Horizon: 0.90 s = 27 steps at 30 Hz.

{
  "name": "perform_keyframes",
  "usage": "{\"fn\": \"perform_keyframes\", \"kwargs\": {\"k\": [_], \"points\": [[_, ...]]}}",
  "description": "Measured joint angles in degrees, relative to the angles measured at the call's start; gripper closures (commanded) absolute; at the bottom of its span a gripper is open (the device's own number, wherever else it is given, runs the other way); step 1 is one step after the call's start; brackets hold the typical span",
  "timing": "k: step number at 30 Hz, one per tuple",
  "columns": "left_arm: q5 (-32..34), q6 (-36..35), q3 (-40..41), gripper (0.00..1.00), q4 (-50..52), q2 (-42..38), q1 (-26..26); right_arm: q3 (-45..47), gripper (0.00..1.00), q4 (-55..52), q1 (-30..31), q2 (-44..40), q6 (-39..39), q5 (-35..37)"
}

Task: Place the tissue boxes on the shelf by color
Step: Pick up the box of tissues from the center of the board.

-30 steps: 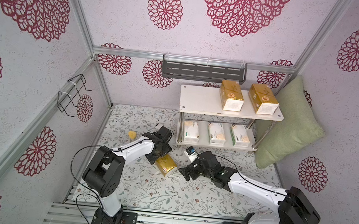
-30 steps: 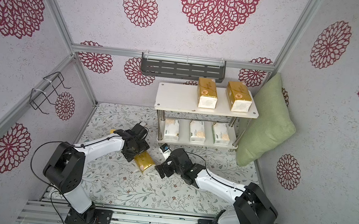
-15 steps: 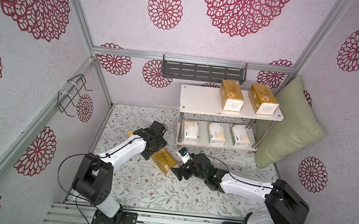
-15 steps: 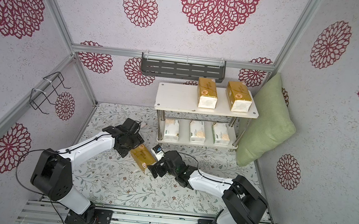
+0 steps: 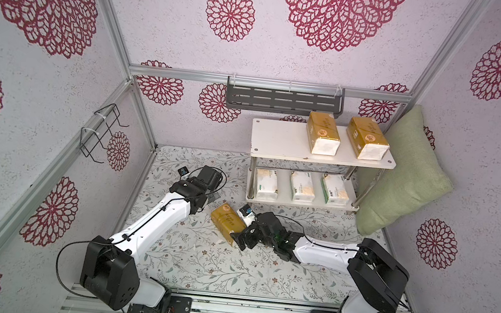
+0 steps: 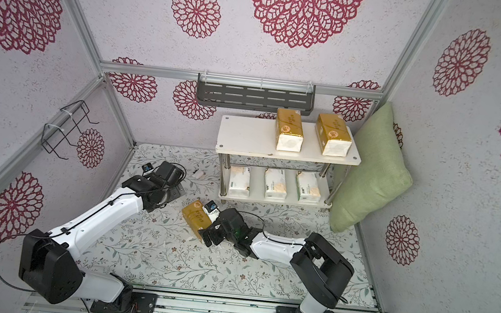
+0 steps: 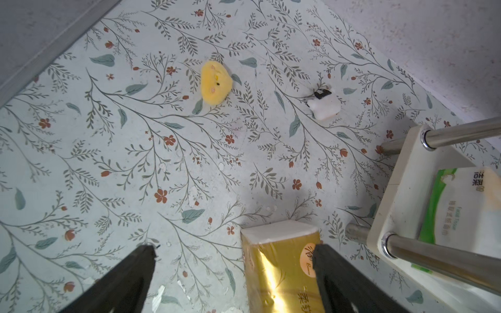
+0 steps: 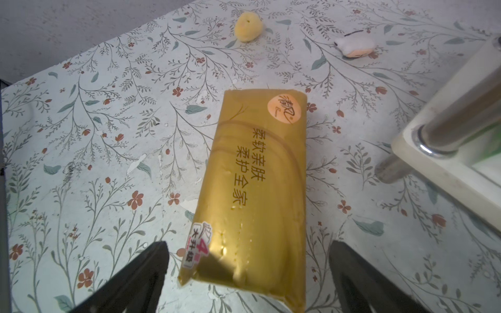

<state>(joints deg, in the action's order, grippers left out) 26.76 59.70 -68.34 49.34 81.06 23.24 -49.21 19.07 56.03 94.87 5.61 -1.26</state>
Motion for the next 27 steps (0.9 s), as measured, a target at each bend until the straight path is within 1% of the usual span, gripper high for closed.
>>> {"fn": "perform_keyframes", "kwargs": {"k": [8,19,27], "points": [[0.76,-1.18,1.92,0.01,0.00,-0.83,-1.68,-1.03,0.01,0.15,0.46,3.19,0.24,1.03],[0.63,-1.66,2.45,0.01,-0.17,-0.83,-1.81,-1.03,0.01,1.01,0.50,6.05,0.70,1.53],[0.52,-1.64,2.51,0.01,-0.22,-0.83,-1.81,-1.03,0.01,3.61,0.52,7.98,0.96,1.25]]}}
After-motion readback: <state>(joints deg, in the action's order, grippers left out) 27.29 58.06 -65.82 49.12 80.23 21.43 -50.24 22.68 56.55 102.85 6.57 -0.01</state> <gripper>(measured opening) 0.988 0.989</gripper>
